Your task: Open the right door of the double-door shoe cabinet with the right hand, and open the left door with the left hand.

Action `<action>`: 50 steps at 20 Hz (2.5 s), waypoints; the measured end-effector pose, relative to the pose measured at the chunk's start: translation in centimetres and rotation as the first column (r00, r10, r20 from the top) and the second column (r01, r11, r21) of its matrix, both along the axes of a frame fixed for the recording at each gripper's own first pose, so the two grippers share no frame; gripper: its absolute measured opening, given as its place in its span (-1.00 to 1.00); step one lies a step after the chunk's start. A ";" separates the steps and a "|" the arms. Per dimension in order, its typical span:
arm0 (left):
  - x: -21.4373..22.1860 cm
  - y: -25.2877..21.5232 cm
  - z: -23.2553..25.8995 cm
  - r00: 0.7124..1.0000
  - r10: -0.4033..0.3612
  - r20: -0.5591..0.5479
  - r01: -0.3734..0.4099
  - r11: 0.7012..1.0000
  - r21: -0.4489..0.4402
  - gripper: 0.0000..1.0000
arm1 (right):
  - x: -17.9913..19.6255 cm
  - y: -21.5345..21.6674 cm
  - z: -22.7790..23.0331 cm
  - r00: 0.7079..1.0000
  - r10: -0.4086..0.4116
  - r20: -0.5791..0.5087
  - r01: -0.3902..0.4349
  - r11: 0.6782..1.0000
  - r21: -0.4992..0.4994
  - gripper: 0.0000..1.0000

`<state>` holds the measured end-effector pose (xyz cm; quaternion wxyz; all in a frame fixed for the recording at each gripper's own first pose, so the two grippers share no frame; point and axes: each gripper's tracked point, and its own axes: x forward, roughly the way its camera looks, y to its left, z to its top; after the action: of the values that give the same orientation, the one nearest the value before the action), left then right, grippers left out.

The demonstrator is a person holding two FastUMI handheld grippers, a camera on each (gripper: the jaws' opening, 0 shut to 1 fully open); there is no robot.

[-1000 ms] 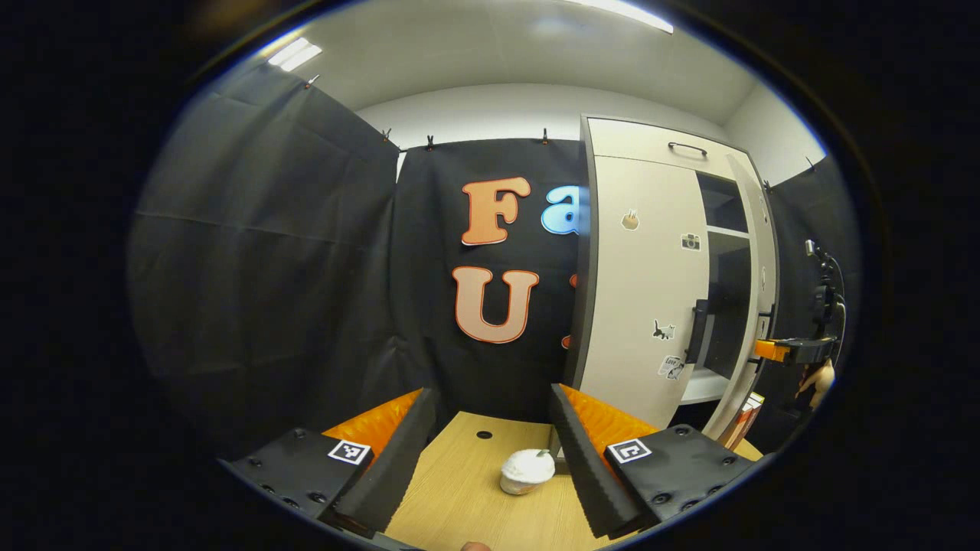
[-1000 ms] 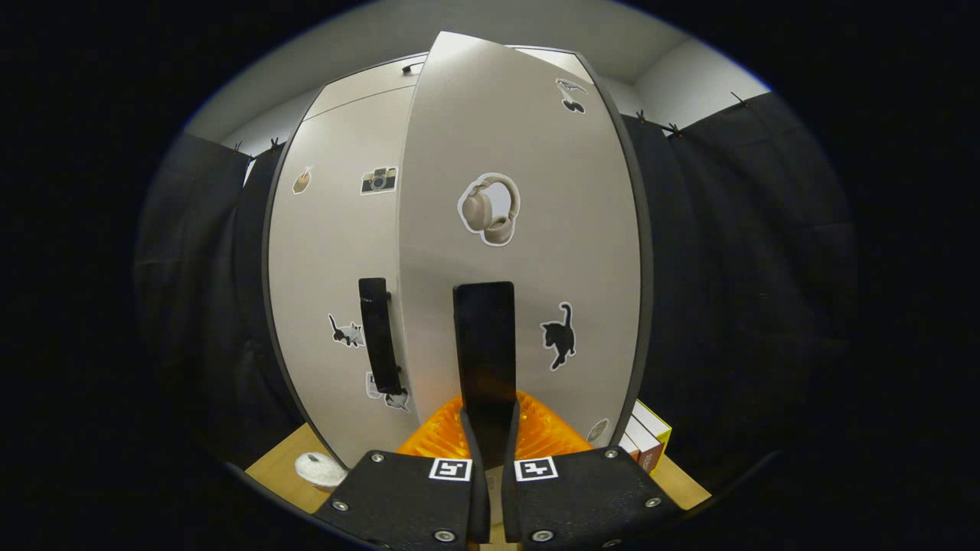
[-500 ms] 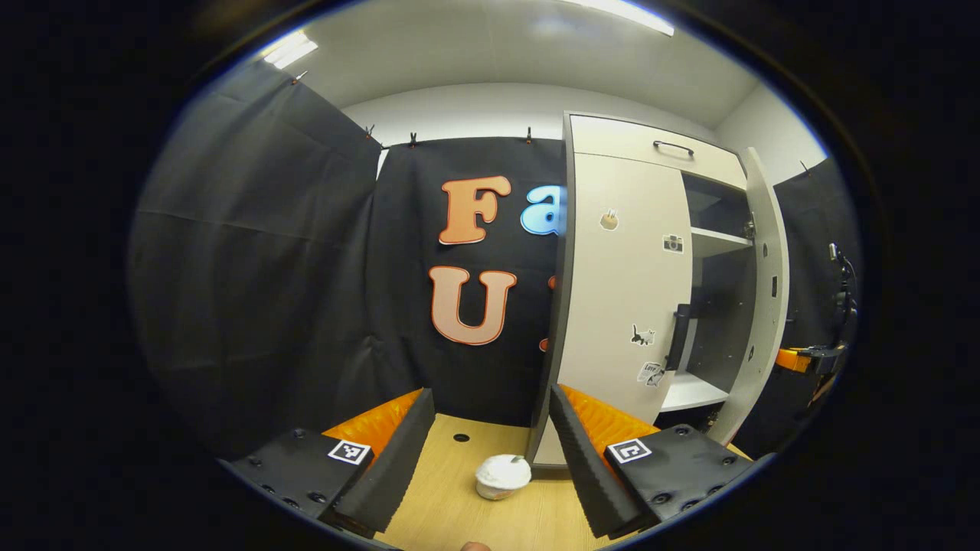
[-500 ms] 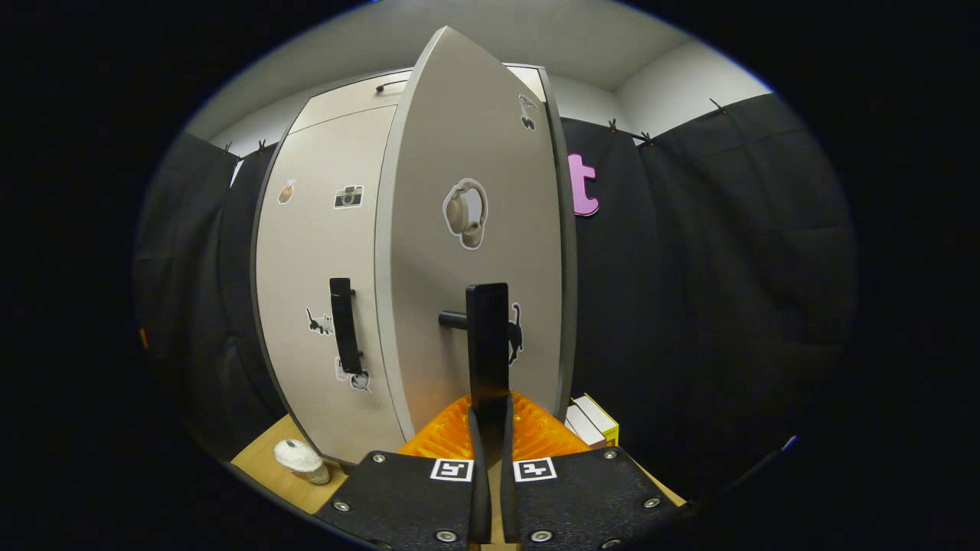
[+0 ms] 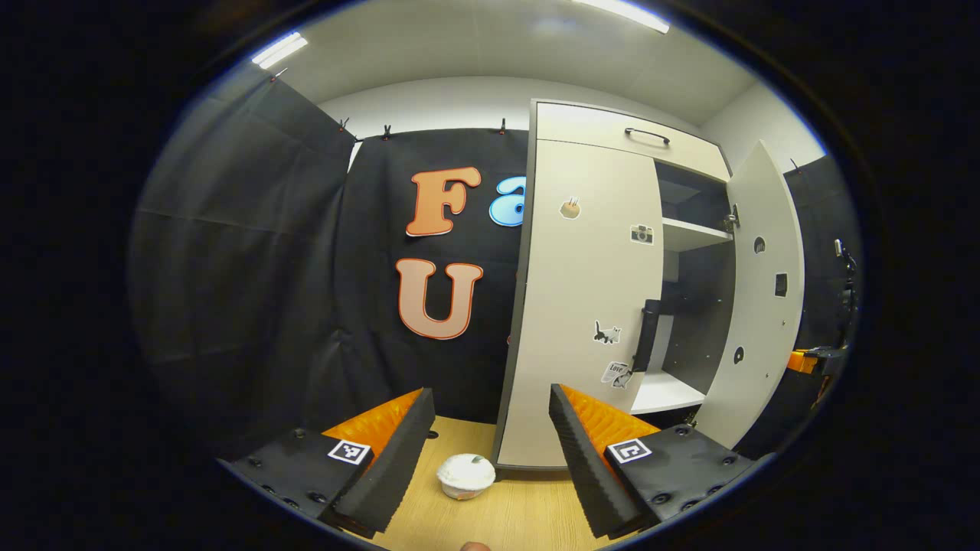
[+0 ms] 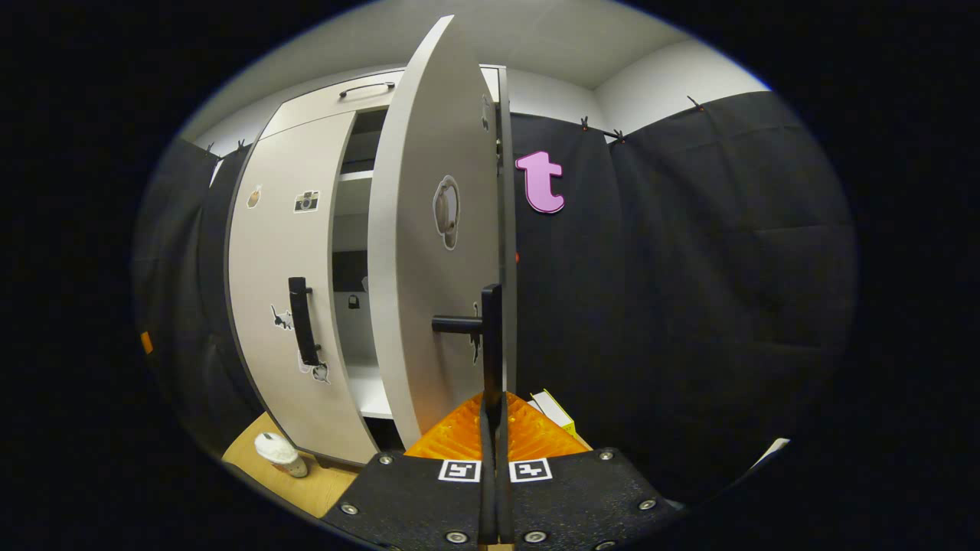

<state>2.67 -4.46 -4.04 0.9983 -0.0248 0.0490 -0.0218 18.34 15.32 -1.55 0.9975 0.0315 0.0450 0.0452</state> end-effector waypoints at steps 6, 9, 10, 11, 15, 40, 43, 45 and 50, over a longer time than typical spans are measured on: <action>1.0 -3.7 0.4 1.000 -0.017 0.005 0.017 1.000 -0.006 0.92 | -0.3 -1.5 -0.1 1.000 0.013 -0.007 -0.012 0.999 0.036 -1.00; 1.7 -6.1 0.5 0.999 -0.032 0.008 0.032 0.999 -0.011 0.92 | -0.1 -1.7 -0.1 0.999 0.034 -0.005 -0.034 0.999 0.033 -1.00; 2.0 -7.1 0.7 0.999 -0.040 0.008 0.040 0.999 -0.019 0.92 | 0.0 -1.7 -0.1 0.999 0.039 -0.008 -0.039 0.998 0.040 -1.00; 2.3 -8.2 0.6 0.999 -0.053 0.011 0.053 0.998 -0.027 0.92 | -0.1 -1.8 -0.1 0.999 0.040 -0.011 -0.039 0.998 0.051 -1.00; 4.7 -13.2 1.3 0.994 -0.110 0.028 0.111 0.993 -0.044 0.93 | -0.4 -2.2 -0.3 0.999 0.032 -0.027 -0.030 0.997 0.073 -0.94; 21.4 -25.6 -3.7 0.992 -0.118 -0.033 0.120 0.991 0.057 0.92 | -0.3 -5.3 -1.7 0.998 0.016 -0.056 -0.008 0.991 0.133 0.85; 22.0 -26.0 -5.3 0.990 -0.123 -0.071 0.127 0.991 0.052 0.67 | -0.3 -5.3 -1.8 0.998 0.011 -0.059 -0.003 0.989 0.145 0.85; 22.2 -26.2 -5.7 0.990 -0.121 -0.071 0.125 0.991 0.043 0.67 | -0.2 -5.5 -1.8 0.998 0.005 -0.056 0.003 0.989 0.146 0.85; 22.0 -27.0 -5.8 0.990 -0.134 -0.055 0.136 0.990 0.034 -0.16 | -0.1 -5.5 -1.8 0.998 0.004 -0.055 0.005 0.989 0.146 0.85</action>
<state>24.71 -31.46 -9.82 0.9932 -0.0030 0.0771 -0.0875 18.22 9.78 -3.39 0.9908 0.1059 0.0691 0.0473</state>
